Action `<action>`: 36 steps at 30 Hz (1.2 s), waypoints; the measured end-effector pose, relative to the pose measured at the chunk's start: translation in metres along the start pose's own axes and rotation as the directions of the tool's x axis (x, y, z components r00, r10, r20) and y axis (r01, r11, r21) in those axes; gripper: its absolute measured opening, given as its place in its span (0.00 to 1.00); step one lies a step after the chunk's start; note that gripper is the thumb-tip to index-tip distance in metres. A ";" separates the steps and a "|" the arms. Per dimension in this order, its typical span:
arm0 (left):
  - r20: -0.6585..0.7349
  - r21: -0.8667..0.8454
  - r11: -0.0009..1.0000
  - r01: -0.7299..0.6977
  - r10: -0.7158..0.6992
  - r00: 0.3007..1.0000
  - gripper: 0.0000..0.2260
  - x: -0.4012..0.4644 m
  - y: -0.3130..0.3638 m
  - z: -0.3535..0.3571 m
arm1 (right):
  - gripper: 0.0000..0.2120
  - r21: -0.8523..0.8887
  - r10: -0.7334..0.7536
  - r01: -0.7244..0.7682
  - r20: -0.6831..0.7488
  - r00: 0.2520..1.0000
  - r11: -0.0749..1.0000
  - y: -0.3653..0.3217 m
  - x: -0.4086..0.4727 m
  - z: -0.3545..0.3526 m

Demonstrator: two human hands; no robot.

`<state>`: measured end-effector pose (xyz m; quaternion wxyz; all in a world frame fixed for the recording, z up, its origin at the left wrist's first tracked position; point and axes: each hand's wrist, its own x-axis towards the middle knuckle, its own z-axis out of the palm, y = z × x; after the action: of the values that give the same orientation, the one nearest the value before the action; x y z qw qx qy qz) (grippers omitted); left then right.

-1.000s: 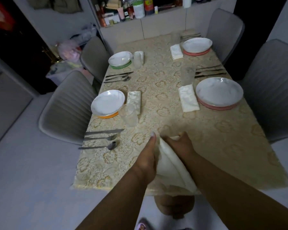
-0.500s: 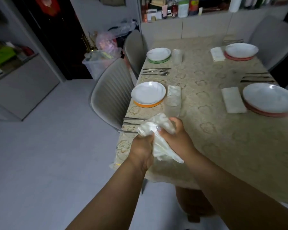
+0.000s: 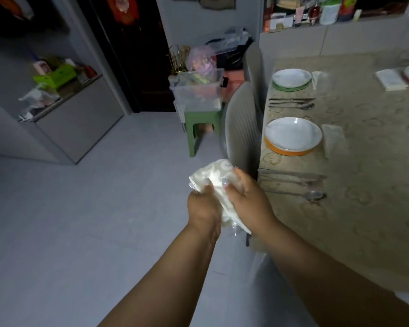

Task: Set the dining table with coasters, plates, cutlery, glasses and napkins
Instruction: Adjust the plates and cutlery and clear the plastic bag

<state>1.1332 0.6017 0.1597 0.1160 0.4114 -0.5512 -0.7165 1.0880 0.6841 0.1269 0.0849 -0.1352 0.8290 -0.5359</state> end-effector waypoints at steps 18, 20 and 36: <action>0.144 -0.156 0.985 0.070 -0.048 0.988 0.21 0.263 0.153 -0.059 | 0.34 0.372 0.062 -0.117 0.157 0.986 0.921 -0.091 0.242 0.138; 0.184 -0.142 0.987 0.077 -0.050 0.982 0.19 0.300 0.179 -0.068 | 0.30 0.371 0.064 -0.143 0.216 0.974 0.918 -0.098 0.273 0.155; 0.052 -0.257 0.947 -0.190 0.210 0.976 0.08 0.555 0.315 -0.032 | 0.23 0.891 0.236 -0.231 0.146 0.961 0.392 -0.149 0.507 0.270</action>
<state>0.7132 0.1206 0.1811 0.2174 0.3069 -0.4992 -0.7806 0.7041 0.2326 0.1543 0.2162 0.0500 0.4248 -0.8777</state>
